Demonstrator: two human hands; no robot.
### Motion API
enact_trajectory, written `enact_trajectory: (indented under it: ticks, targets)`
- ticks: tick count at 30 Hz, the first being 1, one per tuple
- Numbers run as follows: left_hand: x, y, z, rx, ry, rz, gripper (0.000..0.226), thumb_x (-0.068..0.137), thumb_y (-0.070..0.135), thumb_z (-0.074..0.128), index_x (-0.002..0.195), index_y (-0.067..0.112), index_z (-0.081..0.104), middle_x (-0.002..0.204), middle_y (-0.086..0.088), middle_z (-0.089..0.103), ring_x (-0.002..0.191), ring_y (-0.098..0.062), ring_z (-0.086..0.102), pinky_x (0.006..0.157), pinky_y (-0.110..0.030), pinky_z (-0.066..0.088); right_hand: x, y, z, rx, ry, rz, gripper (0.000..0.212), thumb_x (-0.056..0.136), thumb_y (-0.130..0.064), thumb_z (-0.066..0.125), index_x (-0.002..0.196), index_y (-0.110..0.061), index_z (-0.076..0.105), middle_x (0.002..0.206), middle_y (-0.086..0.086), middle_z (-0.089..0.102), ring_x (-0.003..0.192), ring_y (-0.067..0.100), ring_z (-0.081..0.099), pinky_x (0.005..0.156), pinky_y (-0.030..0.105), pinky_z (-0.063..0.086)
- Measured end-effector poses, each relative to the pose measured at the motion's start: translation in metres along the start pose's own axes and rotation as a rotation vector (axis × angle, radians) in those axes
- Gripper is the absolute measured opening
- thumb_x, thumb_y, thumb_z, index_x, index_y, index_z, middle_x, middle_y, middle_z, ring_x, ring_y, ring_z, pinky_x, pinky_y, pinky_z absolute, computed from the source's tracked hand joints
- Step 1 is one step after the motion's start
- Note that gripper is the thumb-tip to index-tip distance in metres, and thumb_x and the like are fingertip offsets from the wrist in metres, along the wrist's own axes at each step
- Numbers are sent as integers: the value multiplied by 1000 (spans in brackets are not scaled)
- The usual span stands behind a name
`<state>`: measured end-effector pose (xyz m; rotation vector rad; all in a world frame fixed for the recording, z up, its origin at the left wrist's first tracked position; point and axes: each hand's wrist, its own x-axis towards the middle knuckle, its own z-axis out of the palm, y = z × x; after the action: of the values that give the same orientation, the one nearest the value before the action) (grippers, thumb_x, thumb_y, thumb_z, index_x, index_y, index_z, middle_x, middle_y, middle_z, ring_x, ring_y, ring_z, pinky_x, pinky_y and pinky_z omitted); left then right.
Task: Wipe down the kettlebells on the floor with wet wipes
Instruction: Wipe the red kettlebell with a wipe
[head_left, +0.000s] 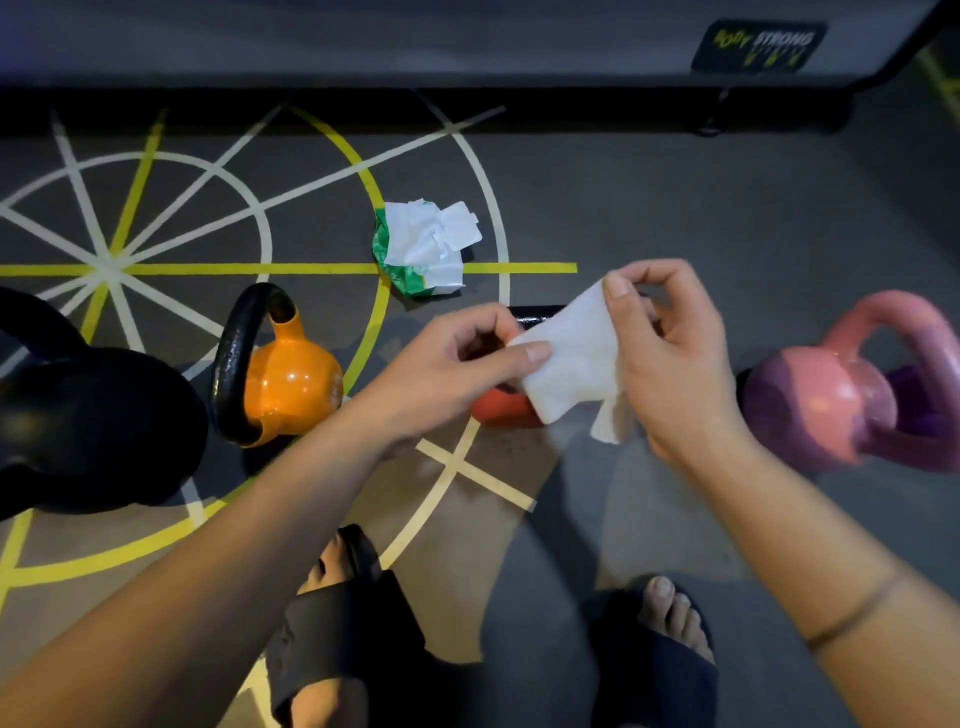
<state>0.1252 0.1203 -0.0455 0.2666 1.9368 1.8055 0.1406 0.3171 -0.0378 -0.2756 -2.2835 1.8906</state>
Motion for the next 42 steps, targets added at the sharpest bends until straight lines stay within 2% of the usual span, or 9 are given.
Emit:
enact_trajectory:
  ticks: [12,15,18,21,26,30,35,38,42]
  targets:
    - [36,19,20,-285,303,87,25,96,10,64,76,17,50,70,-6,45,65,-13,43,56,-22,35,20,6,-26,-176,-23,76,39,88,-68,61,95,-31,70,57,6,47,53,18,40,50,41,38]
    - [33,20,20,-294,271,-2,29,100,17,62,74,19,49,60,-2,38,49,-12,30,42,-22,22,25,-3,-39,-58,-212,190,72,70,-86,62,93,-20,78,58,-10,57,54,9,50,59,31,39]
    - [31,24,17,-290,239,-31,36,102,29,60,68,20,50,51,3,30,41,-9,19,39,-20,16,30,-10,-53,-18,-525,267,60,63,-66,84,103,-22,80,82,7,74,72,22,63,71,36,46]
    - [29,28,17,-211,235,-39,46,102,31,60,61,17,44,53,2,30,45,-11,23,43,-22,19,27,-13,-53,-146,-634,196,48,69,-51,89,113,-33,77,71,19,51,67,33,40,66,41,27]
    - [27,35,24,-184,182,-47,59,101,43,60,87,-13,51,78,-17,52,73,-28,45,72,-39,35,21,-16,-43,-240,-531,140,31,92,-51,68,101,-24,80,89,10,70,78,14,60,78,43,50]
    - [29,40,22,-372,247,-116,51,97,50,61,92,1,77,101,-28,73,88,-29,69,80,-36,52,24,-22,-44,-216,-459,127,31,92,-51,65,97,-26,82,115,-11,71,118,2,62,108,48,48]
    - [31,34,21,-368,177,-138,84,81,62,75,116,-13,59,111,-28,71,101,-38,70,90,-45,51,25,-30,-26,59,-253,219,45,102,-40,59,88,3,67,83,24,66,78,28,61,80,54,53]
    - [27,27,18,-282,61,-165,48,78,28,84,108,-2,62,95,-11,74,85,-22,71,77,-29,58,24,-35,-12,136,-167,342,42,104,-42,54,92,-5,69,83,16,69,76,31,64,73,48,52]
    - [18,21,10,-275,29,-252,32,89,12,73,117,-3,67,113,-22,74,107,-34,71,99,-44,54,25,-35,-15,371,-291,602,35,97,-51,60,100,-19,71,84,10,64,69,23,61,68,38,55]
